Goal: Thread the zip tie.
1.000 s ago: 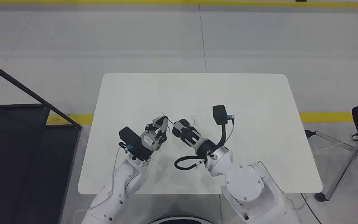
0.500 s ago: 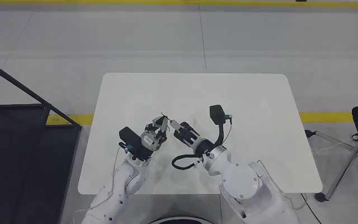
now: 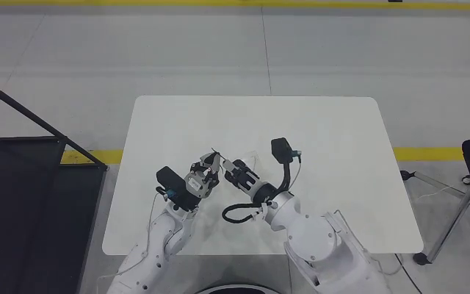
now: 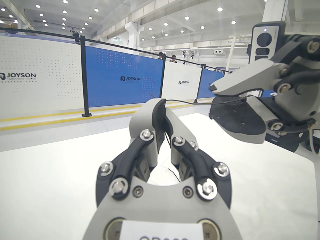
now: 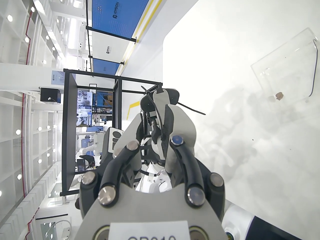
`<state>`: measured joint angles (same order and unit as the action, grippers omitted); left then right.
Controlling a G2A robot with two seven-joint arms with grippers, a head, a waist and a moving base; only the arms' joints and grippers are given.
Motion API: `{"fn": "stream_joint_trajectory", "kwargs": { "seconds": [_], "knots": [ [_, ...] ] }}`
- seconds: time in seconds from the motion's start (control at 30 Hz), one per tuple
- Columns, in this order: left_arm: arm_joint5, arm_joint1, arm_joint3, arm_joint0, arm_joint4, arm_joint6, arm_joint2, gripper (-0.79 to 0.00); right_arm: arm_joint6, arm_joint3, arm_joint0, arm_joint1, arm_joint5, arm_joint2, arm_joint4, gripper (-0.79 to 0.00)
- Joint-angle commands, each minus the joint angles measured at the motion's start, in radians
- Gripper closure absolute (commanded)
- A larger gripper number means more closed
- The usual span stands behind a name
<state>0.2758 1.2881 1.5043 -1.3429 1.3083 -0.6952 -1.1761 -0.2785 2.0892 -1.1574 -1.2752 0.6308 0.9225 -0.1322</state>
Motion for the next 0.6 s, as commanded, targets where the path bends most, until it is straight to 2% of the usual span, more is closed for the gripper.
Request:
{"fn": "stream_joint_trajectory", "kwargs": {
  "seconds": [0.0, 0.17, 0.57],
  "knots": [
    [0.000, 0.000, 0.000, 0.000, 0.000, 0.000, 0.000, 0.000, -0.001, -0.003, 0.002, -0.002, 0.001, 0.000, 0.000, -0.120],
    [0.000, 0.000, 0.000, 0.000, 0.000, 0.000, 0.000, 0.000, -0.006, -0.008, 0.007, -0.006, 0.006, 0.001, -0.004, 0.000],
    [0.000, 0.000, 0.000, 0.000, 0.000, 0.000, 0.000, 0.000, -0.020, -0.011, 0.009, -0.015, 0.013, 0.003, -0.015, 0.000]
  ]
}}
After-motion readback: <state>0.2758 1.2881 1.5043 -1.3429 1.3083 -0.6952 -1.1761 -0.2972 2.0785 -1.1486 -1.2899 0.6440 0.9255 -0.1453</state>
